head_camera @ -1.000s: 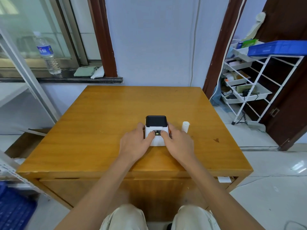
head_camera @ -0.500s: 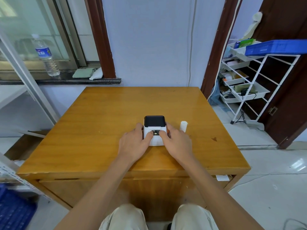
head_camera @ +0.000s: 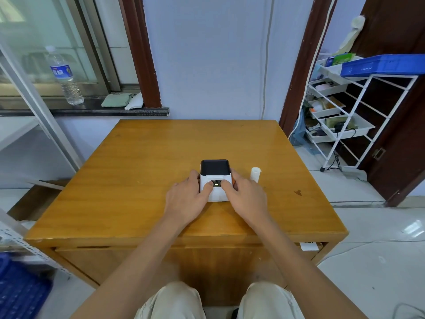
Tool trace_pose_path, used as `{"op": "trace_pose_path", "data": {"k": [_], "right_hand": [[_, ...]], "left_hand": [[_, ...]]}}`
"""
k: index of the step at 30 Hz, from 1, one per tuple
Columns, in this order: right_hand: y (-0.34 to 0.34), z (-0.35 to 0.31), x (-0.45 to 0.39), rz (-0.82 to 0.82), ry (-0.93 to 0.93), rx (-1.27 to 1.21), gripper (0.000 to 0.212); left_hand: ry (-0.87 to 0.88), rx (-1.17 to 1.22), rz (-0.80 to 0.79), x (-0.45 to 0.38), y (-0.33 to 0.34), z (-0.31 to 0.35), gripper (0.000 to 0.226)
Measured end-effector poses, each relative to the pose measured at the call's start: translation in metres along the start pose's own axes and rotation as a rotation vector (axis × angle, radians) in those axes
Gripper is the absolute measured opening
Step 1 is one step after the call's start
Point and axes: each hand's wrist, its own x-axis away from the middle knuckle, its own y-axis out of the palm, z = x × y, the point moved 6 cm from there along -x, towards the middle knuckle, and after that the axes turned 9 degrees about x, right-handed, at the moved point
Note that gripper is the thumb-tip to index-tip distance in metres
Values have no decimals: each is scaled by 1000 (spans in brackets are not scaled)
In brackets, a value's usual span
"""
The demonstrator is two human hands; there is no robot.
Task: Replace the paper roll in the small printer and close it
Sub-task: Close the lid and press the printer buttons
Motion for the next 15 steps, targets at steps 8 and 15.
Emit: {"op": "trace_pose_path", "data": {"k": [8,15], "right_hand": [[0,1,0,25,-17,-18,36],[-1,0,1,24,-2,-19,34]], "left_hand": [[19,-26,5,1,-1,5,33],[15,-48,16,1,-3,4,37]]}}
